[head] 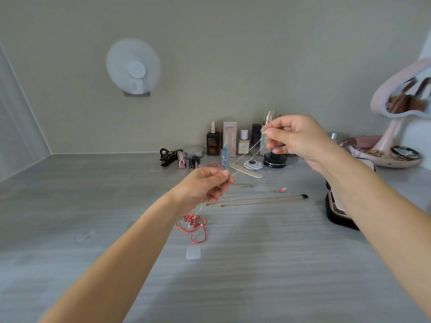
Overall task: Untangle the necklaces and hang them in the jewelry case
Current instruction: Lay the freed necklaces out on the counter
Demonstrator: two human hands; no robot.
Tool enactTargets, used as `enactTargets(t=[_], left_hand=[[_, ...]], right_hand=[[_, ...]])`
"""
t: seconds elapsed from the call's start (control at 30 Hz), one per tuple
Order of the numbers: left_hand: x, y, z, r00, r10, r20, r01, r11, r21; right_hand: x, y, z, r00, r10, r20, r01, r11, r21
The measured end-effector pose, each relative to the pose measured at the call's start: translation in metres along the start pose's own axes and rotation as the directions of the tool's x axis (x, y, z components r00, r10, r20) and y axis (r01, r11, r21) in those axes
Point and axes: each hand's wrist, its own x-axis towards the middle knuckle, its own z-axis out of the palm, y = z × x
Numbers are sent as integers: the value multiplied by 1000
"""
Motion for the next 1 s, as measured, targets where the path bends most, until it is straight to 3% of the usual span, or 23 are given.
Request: enactTargets(t=[0.4, 0.63, 0.83, 1.0], left_hand=[[-13, 10, -45, 997, -61, -38, 66, 983, 172], [-6, -1, -37, 985, -155, -71, 170, 937, 307], [8, -12, -14, 969, -238, -58, 232, 810, 538], [16, -24, -1, 964, -265, -32, 198, 630, 751]], right_hand=[[-11, 21, -17, 993, 94, -66, -92, 995, 29], [-26, 56, -31, 960, 245, -136, -262, 957, -124], [-35, 100, -44, 925, 350, -151, -377, 898, -228], [-37, 125, -44, 924, 359, -131, -379, 825, -420]])
